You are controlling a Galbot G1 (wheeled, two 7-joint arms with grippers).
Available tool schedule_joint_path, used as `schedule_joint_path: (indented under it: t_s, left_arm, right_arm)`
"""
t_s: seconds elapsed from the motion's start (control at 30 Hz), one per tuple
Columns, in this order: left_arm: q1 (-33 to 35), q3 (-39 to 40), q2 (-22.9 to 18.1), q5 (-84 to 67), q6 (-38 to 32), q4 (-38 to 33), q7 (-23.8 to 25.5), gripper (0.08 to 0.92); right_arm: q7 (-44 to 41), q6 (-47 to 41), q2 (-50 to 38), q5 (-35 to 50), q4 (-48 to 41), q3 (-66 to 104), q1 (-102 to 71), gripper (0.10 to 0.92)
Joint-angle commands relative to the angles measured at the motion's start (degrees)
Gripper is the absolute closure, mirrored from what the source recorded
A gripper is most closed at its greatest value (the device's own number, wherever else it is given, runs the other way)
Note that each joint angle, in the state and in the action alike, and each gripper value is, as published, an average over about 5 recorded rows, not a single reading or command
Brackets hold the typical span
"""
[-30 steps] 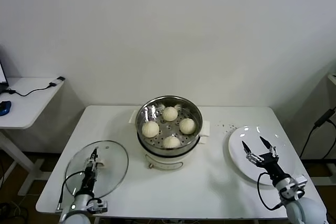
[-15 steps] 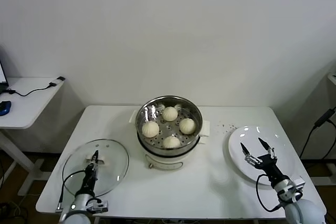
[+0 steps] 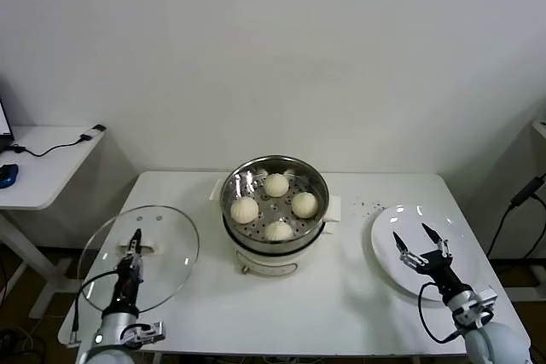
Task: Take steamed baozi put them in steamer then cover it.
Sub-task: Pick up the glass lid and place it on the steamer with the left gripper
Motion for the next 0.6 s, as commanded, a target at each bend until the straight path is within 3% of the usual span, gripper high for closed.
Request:
schedule_joint_path:
  t_s: [0.03, 0.2, 0.33, 0.6]
  left_arm:
    - [4.7, 6.5, 9.2, -1.7, 20.4, -19.0, 4.6, 0.858]
    - [0.7, 13.1, 14.3, -1.9, 26.7, -19.1, 8.9, 0.858]
    - [-6.6, 21.9, 16.8, 0.1, 31.2, -19.1, 14.4, 0.858]
    - [-22.5, 35.6, 14.7, 7.7, 36.1, -18.2, 30.7, 0.858]
  right_arm:
    - [0.1, -0.1, -0.3, -1.2, -0.2, -0.3, 0.4, 0.203]
    - [0.2, -0.2, -0.7, -1.9, -0.7, -0.9, 1.2, 0.203]
    - [0.4, -0.2, -0.8, -2.6, -1.7, -1.5, 2.5, 0.203]
    - [0.7, -0.1, -0.8, -3.2, -3.9, -2.5, 4.6, 0.203]
